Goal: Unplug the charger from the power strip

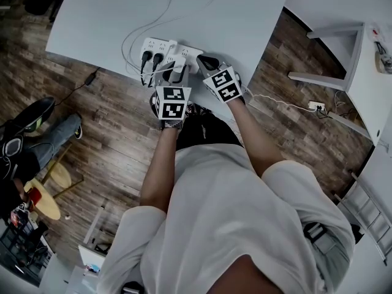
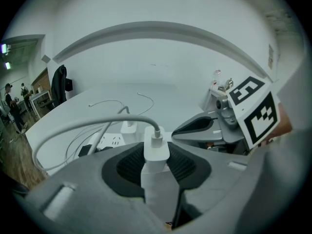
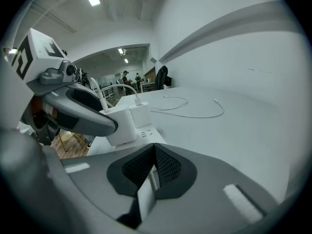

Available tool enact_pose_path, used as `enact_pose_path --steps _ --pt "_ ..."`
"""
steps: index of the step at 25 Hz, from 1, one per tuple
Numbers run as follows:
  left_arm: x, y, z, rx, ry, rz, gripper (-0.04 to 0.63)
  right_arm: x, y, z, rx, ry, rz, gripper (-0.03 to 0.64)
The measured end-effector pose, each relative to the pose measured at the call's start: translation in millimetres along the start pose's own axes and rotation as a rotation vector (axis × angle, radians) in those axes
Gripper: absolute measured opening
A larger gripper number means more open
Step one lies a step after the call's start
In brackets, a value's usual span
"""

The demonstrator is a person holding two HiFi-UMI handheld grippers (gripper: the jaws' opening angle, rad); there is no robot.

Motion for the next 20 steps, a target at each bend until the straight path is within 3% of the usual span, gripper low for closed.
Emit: enact_pose_path --steps 4,14,20 --pt "1 1 -2 0.003 0.031 0.0 0.143 0 1 -1 -0.002 -0.005 -0.005 0.003" --pt "16 9 -2 0.001 -0.001 0.028 0.143 0 1 0 -0.014 -0.004 -0.007 0.003" --pt "14 16 -2 -0.048 0.091 0.023 0.143 -1 0 -1 -0.016 -0.008 -0.003 0.003"
Point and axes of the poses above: the fingertips, and each gripper's own axes: y backward along the fingers, z to its right, x out of its top, the point moved 4 cm from there along y, backward along the fingers, and after that the axes turned 15 degrees about x, right-handed, at the moved point
